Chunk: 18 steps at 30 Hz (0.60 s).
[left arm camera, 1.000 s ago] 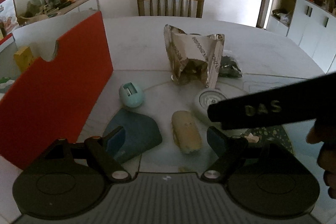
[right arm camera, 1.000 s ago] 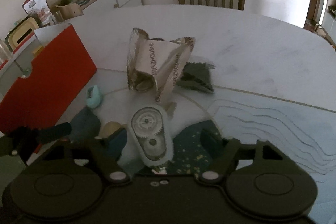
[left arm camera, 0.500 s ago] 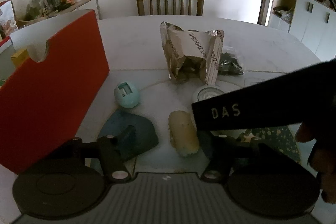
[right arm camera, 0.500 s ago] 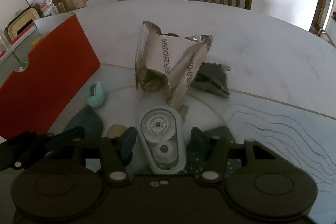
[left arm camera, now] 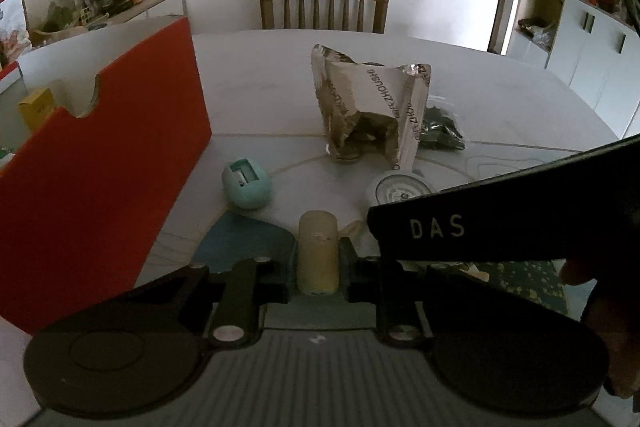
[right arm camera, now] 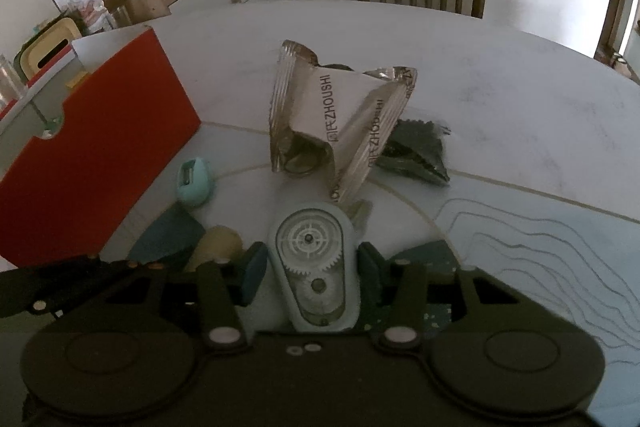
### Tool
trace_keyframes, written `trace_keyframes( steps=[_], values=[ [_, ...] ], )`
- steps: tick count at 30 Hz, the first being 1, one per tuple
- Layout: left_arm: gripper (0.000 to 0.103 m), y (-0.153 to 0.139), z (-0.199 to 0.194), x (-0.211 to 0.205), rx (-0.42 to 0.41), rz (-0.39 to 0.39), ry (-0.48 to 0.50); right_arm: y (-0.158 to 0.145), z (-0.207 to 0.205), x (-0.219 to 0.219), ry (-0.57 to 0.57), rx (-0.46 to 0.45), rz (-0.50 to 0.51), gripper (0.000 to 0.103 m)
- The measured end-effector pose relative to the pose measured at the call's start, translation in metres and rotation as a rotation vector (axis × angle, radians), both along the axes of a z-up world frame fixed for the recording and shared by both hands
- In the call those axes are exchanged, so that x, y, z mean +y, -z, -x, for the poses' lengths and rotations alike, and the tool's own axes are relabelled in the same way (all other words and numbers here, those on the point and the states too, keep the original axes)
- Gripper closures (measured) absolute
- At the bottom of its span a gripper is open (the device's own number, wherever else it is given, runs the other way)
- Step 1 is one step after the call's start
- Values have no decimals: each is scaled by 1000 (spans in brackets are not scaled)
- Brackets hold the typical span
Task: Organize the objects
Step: 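Grasp the white tape dispenser with the right gripper while the left gripper grasps the beige roll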
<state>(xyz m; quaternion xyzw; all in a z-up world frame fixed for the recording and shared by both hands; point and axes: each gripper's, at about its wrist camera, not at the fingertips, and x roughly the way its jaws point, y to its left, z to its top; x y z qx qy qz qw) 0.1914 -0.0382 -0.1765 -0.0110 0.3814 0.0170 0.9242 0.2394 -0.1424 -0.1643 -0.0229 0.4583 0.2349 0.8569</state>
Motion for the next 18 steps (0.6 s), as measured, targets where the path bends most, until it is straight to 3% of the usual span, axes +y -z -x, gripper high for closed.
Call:
trace_keyframes(
  steps=[10, 18],
  values=[
    [83, -4, 3, 10, 9, 45, -18, -2, 5, -2, 43, -3, -17, 56],
    [83, -30, 18, 14, -4, 98, 7, -31, 24, -14, 52, -28, -48, 56]
  ],
)
